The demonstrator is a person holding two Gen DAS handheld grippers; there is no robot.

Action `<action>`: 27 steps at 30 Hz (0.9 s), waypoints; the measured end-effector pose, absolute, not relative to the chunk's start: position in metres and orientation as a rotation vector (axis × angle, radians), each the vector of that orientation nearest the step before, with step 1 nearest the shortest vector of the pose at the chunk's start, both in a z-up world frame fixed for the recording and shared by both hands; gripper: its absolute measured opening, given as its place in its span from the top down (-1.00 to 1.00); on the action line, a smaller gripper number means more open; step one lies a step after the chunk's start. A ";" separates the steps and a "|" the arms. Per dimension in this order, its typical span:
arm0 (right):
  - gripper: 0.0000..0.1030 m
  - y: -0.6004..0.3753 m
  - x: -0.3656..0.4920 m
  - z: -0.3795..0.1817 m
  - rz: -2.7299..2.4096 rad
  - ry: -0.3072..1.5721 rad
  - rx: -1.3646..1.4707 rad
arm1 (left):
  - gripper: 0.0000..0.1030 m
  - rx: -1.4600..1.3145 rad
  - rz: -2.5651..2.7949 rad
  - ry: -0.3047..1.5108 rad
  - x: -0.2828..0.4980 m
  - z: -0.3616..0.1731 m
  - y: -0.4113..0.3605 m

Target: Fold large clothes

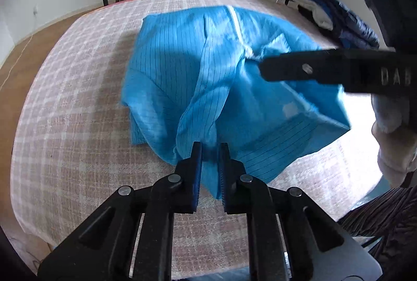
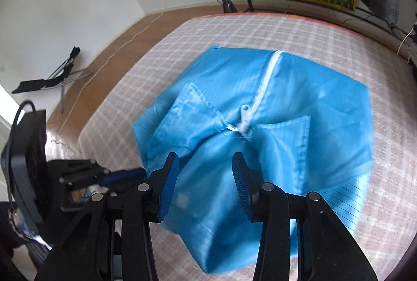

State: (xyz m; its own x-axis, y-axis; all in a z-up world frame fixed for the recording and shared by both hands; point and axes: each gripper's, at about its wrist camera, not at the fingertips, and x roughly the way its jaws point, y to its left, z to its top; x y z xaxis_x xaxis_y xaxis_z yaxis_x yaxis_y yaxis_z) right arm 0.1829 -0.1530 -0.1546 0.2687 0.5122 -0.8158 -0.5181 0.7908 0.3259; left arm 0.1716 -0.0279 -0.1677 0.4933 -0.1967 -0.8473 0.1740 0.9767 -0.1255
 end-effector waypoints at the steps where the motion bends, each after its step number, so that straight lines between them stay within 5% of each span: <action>1: 0.20 -0.148 0.188 -0.161 0.702 1.127 0.027 | 0.79 -0.010 -0.216 1.037 0.172 -0.172 -0.029; 7: 0.26 -0.132 0.215 -0.186 0.667 1.210 0.138 | 0.79 0.013 -0.223 1.050 0.169 -0.181 -0.029; 8: 0.38 -0.129 0.217 -0.188 0.670 1.213 0.153 | 0.79 0.013 -0.231 1.043 0.168 -0.180 -0.029; 9: 0.79 -0.127 0.219 -0.190 0.677 1.222 0.168 | 0.89 0.018 -0.245 1.032 0.166 -0.178 -0.029; 10: 0.93 -0.126 0.221 -0.191 0.679 1.229 0.185 | 0.94 0.025 -0.249 1.025 0.165 -0.176 -0.030; 21: 0.90 -0.146 0.232 -0.165 0.665 1.199 0.367 | 0.98 -0.051 -0.305 0.973 0.156 -0.151 -0.013; 23: 0.89 -0.154 0.224 -0.154 0.657 1.177 0.322 | 0.91 -0.074 -0.299 0.983 0.156 -0.149 -0.009; 25: 0.87 -0.166 0.211 -0.140 0.622 1.142 0.281 | 0.45 -0.142 -0.306 1.016 0.157 -0.151 -0.004; 27: 0.71 -0.185 0.192 -0.127 0.536 1.118 0.238 | 0.26 -0.224 -0.298 1.048 0.158 -0.156 0.002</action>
State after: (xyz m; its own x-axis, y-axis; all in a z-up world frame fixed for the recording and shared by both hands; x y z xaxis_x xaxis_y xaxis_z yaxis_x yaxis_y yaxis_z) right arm 0.1922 -0.1852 -0.1269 0.3277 0.5212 -0.7880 -0.2883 0.8495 0.4419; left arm 0.1584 0.0020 -0.1558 0.4647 -0.3462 -0.8150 0.1347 0.9373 -0.3214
